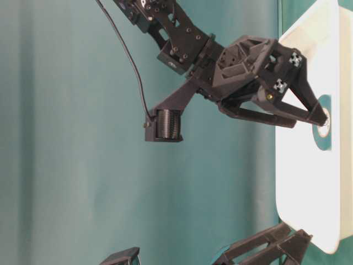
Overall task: Put the tape alternately from left to right into the white case.
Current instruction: 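Release the teal roll and withdraw the right gripper from the tray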
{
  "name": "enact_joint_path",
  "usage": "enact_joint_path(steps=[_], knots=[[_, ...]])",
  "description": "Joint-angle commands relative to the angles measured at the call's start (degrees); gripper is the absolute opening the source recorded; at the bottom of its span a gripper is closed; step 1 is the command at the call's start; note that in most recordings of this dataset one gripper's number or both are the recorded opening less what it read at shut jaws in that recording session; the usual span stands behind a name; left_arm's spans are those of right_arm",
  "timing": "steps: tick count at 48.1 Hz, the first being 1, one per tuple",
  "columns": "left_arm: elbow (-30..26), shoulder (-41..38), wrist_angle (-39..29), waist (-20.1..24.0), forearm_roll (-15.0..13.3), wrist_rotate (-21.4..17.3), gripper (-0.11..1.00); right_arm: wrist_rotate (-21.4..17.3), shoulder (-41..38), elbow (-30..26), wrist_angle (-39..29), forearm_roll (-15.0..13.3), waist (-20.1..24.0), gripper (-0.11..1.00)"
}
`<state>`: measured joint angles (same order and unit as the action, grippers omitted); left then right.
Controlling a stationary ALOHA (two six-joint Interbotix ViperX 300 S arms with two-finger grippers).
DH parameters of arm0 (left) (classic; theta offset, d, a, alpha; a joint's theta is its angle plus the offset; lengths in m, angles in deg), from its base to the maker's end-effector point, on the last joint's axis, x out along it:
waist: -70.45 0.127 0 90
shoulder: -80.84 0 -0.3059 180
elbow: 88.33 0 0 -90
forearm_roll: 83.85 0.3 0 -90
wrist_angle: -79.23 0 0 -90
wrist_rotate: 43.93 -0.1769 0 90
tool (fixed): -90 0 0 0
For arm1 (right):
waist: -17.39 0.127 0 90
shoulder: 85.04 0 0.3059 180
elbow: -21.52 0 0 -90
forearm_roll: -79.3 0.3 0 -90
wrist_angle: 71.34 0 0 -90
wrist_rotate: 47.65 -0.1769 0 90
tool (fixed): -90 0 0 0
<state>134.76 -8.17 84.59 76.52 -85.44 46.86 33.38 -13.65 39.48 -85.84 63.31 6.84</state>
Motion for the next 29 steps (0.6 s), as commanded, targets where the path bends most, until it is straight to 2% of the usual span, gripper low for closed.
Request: enact_joint_path(steps=[1, 15, 29], knots=[[-1.0, 0.9, 0.4, -0.2, 0.0, -0.1, 0.96, -0.1, 3.6, 0.0, 0.1, -0.1, 1.8, 0.74], [-1.0, 0.9, 0.4, -0.4, 0.0, -0.1, 0.96, -0.7, 7.7, 3.6, 0.9, 0.1, 6.9, 0.74], [-1.0, 0.9, 0.3, -0.5, 0.0, -0.1, 0.96, -3.2, 10.8, 6.8, 2.1, 0.1, 12.0, 0.74]])
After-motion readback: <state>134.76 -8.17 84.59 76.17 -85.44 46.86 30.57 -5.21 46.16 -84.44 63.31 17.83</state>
